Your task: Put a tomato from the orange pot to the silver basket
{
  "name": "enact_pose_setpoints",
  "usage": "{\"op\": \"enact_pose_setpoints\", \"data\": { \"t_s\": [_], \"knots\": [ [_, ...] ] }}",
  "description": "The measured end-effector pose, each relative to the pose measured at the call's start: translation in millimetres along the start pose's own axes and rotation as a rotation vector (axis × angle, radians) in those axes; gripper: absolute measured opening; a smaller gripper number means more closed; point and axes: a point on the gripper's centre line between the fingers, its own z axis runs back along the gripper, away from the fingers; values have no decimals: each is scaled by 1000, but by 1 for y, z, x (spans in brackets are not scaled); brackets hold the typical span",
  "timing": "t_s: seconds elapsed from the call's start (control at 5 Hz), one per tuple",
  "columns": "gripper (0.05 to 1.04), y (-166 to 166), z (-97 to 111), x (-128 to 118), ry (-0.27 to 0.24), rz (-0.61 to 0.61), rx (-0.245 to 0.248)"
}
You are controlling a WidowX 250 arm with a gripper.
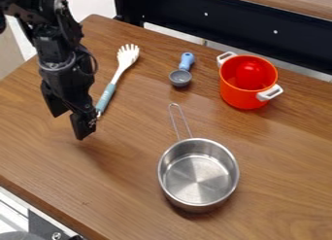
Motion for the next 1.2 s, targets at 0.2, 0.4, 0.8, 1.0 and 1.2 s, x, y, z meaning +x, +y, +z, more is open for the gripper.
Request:
{"op": "enact_pose_setpoints", "data": {
  "t_s": [0.2,0.4,0.8,1.0,1.2],
  "knots": [
    [993,-3,-4,-2,13,4,-16],
    [993,-16,-2,3,19,40,-56],
    [993,-34,21,52,-24,250,-98],
    [993,-58,32,86,-74,314,-138],
    [993,-80,35,114,-90,367,-140]
  ]
}}
